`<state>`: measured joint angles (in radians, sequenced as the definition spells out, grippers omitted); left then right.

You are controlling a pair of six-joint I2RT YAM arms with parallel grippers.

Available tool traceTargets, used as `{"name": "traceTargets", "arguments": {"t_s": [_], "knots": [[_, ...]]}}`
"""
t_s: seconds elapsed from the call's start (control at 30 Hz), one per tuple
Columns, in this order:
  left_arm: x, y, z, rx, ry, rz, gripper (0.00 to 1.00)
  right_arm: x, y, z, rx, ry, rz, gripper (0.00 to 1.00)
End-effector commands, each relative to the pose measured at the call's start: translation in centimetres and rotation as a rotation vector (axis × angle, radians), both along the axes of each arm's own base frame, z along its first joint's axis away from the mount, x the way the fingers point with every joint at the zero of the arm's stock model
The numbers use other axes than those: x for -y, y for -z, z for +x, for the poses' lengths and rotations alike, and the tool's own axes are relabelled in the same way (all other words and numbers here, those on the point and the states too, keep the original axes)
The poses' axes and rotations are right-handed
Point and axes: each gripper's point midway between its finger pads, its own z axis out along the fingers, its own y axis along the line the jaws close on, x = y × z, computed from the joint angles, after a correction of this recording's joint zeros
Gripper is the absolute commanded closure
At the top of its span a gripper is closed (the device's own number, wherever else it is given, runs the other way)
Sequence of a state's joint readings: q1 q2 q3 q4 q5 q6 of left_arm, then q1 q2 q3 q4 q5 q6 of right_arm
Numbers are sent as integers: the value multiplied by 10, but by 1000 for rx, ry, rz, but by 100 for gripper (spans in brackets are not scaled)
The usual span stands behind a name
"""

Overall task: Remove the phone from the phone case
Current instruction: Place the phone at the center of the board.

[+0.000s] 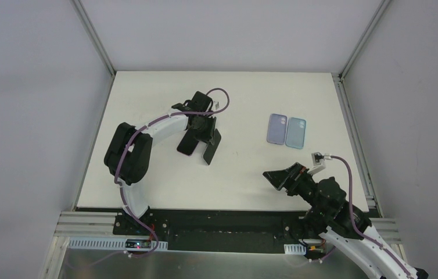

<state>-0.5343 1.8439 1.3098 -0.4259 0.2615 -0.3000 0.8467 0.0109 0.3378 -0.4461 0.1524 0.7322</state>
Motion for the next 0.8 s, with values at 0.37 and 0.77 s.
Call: {"name": "traceTargets", "arguments": {"t_s": [0.37,0.77], "knots": [[-11,0,2,1,-26,7,76,6,-7,5,42,42,29,1],[-19,2,3,12,-39,34,69,8,-6,6,41,51,25,1]]}}
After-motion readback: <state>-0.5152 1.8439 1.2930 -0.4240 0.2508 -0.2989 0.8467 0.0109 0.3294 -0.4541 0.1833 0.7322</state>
